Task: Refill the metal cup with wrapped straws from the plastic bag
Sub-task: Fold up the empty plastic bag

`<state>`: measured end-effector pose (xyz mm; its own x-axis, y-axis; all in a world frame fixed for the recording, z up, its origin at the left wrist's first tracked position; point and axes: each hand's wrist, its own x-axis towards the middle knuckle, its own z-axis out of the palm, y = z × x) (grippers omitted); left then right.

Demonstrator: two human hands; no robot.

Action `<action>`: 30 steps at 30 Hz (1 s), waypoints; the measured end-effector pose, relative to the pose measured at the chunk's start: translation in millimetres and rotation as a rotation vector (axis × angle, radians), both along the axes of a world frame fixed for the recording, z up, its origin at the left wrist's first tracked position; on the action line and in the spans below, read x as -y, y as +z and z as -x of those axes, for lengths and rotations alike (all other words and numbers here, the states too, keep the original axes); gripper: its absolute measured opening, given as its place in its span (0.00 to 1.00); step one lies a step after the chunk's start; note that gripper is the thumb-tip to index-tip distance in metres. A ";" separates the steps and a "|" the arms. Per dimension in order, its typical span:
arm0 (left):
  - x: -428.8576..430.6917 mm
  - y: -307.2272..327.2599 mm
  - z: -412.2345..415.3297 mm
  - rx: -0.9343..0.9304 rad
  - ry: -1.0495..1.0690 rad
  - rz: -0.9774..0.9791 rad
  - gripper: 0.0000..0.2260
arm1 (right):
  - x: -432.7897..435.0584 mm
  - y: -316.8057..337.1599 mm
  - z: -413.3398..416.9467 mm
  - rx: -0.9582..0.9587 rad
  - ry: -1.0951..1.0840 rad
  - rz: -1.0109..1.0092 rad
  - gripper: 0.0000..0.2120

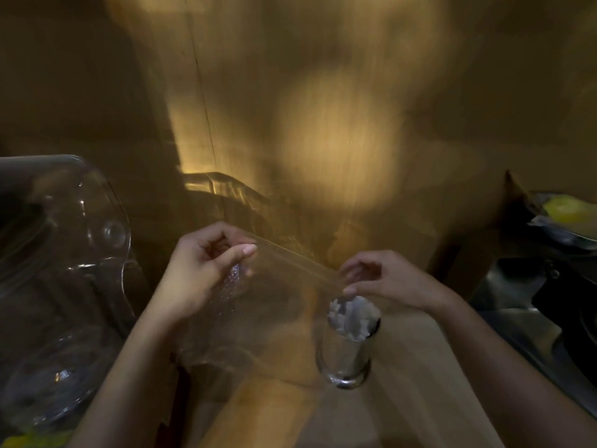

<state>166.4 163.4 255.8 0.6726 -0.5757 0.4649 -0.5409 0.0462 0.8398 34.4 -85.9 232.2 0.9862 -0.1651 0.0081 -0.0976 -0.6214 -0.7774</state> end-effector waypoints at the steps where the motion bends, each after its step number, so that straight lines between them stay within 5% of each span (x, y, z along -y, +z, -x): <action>1: 2.5 2.0 0.7 0.052 -0.025 -0.047 0.01 | -6.1 3.9 -0.2 0.008 0.026 -0.046 0.13; 6: 21.0 16.1 8.7 0.120 -0.029 -0.079 0.07 | -26.9 14.0 -5.5 0.052 0.092 -0.107 0.05; 13: -2.9 9.0 -15.8 -0.142 -0.217 -0.349 0.12 | -14.1 15.5 6.8 0.109 0.012 -0.209 0.06; 16: -3.2 -12.4 -18.4 -0.223 -0.139 -0.190 0.11 | -8.8 8.3 8.7 0.136 -0.030 -0.292 0.06; 19: -2.0 -36.2 -15.4 -0.504 -0.103 0.057 0.11 | -10.1 -3.4 6.2 0.188 -0.086 -0.415 0.03; 24: 3.1 -64.3 0.2 -0.913 -0.353 0.381 0.31 | -6.3 -21.2 7.2 0.334 -0.216 -0.652 0.03; 26: 7.2 -76.0 7.0 -0.933 -0.337 0.389 0.38 | -5.9 -28.6 8.4 0.349 -0.266 -0.749 0.04; 30: 18.8 -90.6 15.8 -0.836 -0.139 0.195 0.30 | -10.4 -40.2 9.8 0.329 -0.292 -0.788 0.06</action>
<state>150.6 144.5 165.2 0.7670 -0.6396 -0.0516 0.2714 0.2504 0.9293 24.6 -75.5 192.0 0.8721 -0.4855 0.0608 0.1345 0.1185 -0.9838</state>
